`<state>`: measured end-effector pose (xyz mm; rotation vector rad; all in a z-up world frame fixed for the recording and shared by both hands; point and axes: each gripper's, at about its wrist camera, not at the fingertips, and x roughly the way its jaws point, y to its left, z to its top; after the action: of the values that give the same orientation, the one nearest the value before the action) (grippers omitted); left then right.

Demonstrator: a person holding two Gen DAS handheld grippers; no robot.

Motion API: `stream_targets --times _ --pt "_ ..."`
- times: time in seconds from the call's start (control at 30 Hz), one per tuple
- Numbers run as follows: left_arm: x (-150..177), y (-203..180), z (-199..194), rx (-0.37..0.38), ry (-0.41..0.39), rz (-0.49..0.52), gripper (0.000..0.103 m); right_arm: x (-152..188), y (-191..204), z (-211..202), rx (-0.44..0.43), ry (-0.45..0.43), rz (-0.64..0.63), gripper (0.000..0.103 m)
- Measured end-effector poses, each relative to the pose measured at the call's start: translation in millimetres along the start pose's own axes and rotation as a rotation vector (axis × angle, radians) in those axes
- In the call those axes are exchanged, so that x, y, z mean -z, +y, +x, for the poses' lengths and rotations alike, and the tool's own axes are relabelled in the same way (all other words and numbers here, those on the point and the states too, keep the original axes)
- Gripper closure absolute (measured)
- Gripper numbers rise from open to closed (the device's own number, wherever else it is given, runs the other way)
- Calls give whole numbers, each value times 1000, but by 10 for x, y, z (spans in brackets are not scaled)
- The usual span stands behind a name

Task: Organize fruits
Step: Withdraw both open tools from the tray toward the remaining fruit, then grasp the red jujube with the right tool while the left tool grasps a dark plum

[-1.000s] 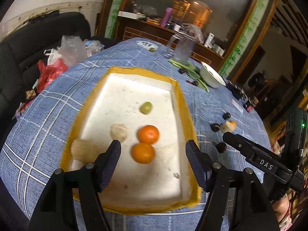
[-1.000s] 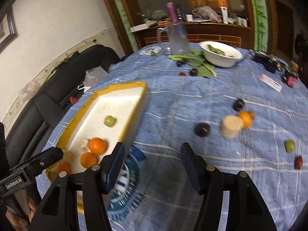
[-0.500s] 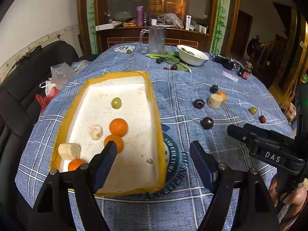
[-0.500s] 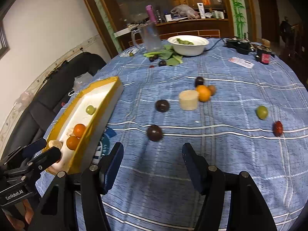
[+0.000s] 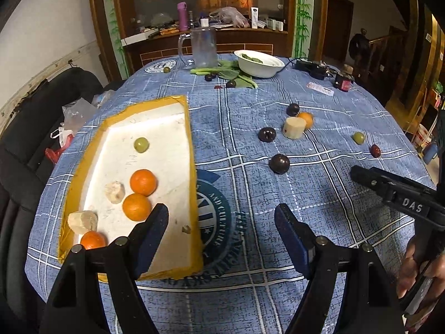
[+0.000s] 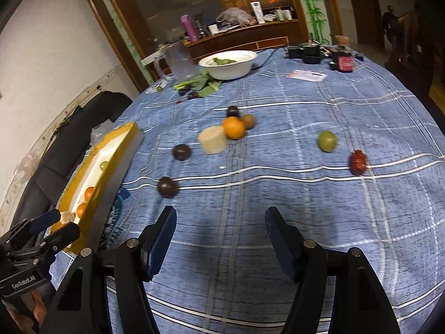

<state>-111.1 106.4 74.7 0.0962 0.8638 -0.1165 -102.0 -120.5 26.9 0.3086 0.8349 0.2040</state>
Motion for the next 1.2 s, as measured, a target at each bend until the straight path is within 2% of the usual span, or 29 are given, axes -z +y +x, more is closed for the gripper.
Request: stream_targets --times 0.2,0.47,0.57,0.7,0.77,0.9,0.97,1.07,1.17,1.2 --pt "-36 -11 188 -4 38 -5 25 18 -419 -148 94 -17 30 33" --pt "-202 -225 403 67 61 11 24 -52 -878 -291 206 -43 56 33" --pt "-272 -317 488 115 75 10 24 -109 -986 -231 238 -33 68 33" --pt "-369 -488 582 142 49 54 24 -210 -1026 -86 264 -13 56 33" --pt "-418 -549 671 180 33 64 25 -264 -1024 -5 271 -3 42 33" --pt "-468 -585 935 212 65 44 25 -342 -995 180 297 29 5 35" --pt "-486 -606 1026 203 62 49 27 -369 -975 242 300 39 -11 40" --pt "-500 -646 1129 177 66 72 34 -397 -959 300 313 42 -32 41" --pt "-462 -685 1228 156 91 93 46 -420 -944 331 315 45 -43 45" --pt "-445 -712 1215 135 75 113 54 -429 -935 349 321 48 -52 47"
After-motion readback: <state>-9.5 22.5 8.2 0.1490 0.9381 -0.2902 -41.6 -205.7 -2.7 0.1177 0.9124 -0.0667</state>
